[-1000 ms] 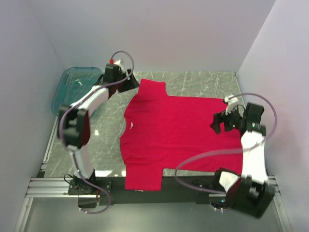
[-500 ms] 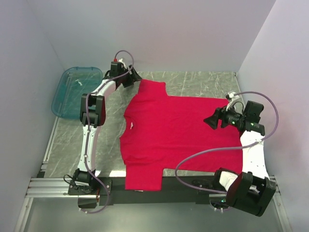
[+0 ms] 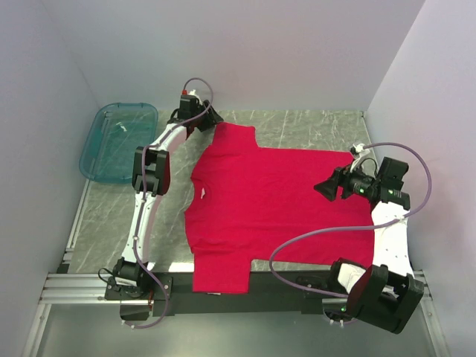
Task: Fold and stack the t-shirts
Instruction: Fold the tshirt
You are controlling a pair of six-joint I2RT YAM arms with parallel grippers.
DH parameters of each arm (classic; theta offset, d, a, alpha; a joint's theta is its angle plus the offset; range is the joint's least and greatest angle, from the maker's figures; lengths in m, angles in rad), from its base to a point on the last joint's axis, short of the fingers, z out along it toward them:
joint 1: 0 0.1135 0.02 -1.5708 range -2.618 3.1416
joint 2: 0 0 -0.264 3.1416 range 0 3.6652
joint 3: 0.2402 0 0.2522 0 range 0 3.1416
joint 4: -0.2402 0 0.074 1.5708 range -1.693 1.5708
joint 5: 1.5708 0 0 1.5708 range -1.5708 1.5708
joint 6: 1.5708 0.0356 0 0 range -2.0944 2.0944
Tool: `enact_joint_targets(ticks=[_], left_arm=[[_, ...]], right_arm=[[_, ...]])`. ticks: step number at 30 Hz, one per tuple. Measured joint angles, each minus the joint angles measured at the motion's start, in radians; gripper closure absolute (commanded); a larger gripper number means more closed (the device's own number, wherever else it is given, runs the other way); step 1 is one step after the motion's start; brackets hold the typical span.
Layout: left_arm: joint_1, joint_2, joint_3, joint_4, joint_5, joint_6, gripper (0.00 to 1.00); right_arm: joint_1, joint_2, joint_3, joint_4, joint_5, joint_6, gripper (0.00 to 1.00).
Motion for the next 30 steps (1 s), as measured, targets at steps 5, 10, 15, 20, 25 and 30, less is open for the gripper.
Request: enact_joint_targets(ticks=[5, 10, 15, 20, 25, 30], left_arm=[[-0.032, -0.001, 0.027, -0.064, -0.103, 0.082, 0.44], [-0.067, -0.006, 0.039, -0.112, -0.195, 0.175, 0.58], [-0.082, -0.006, 0.051, -0.152, -0.238, 0.247, 0.69], [-0.088, -0.020, 0.034, -0.172, -0.253, 0.301, 0.93], [-0.092, -0.086, -0.065, -0.171, -0.255, 0.327, 1.00], [-0.097, -0.205, -0.246, -0.166, -0.274, 0.346, 1.00]], right_arm=[[-0.018, 0.003, 0.016, -0.014, -0.022, -0.003, 0.21], [-0.034, 0.005, 0.019, -0.024, -0.037, -0.007, 0.21], [-0.047, 0.014, 0.024, -0.041, -0.049, -0.015, 0.21], [-0.056, 0.025, 0.025, -0.056, -0.053, -0.026, 0.21], [-0.063, 0.027, 0.025, -0.068, -0.055, -0.036, 0.21], [-0.065, 0.030, 0.026, -0.084, -0.055, -0.056, 0.21]])
